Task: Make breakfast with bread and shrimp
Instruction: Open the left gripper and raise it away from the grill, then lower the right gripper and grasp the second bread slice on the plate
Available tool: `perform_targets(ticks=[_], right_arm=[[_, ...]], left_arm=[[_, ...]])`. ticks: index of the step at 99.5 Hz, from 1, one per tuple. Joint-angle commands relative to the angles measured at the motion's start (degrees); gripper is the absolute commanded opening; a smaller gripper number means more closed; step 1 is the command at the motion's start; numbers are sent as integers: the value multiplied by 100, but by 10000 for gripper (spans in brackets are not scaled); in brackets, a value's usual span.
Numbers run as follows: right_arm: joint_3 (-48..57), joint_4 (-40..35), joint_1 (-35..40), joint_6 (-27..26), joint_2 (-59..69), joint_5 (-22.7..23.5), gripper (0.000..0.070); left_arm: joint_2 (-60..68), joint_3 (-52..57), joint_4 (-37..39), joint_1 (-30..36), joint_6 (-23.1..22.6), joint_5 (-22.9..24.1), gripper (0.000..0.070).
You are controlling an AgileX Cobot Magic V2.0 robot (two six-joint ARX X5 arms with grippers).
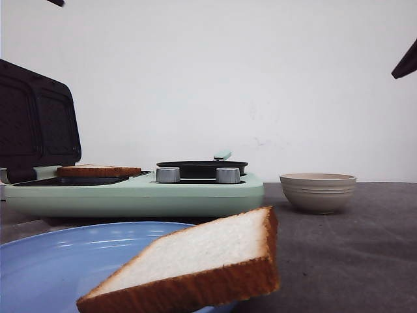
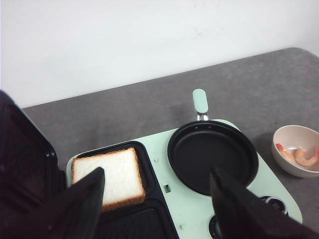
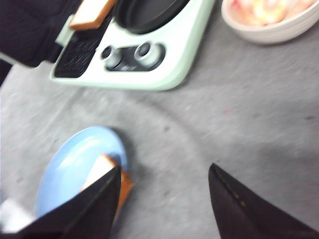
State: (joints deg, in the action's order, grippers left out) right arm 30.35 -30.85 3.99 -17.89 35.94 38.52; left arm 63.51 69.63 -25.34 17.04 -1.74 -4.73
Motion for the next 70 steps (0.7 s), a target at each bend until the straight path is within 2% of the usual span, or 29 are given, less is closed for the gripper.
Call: perform_targets(ticks=[1,35,55,70], right_arm=[[74,15,70,-61,28,131,344],[72,-280,529,-120,33,133,343],[59,-393,883,-168,33,24,343],[-31,-367,1158,-243,33,-173,343]], left_arm=[[-232,-186,118,7,103,-24,353],[-1801,-1869,229,7,428,-13,352],[-2444,-2356,144,7,564,162,352],[-2754,-2450,-208,7,568,422,353]])
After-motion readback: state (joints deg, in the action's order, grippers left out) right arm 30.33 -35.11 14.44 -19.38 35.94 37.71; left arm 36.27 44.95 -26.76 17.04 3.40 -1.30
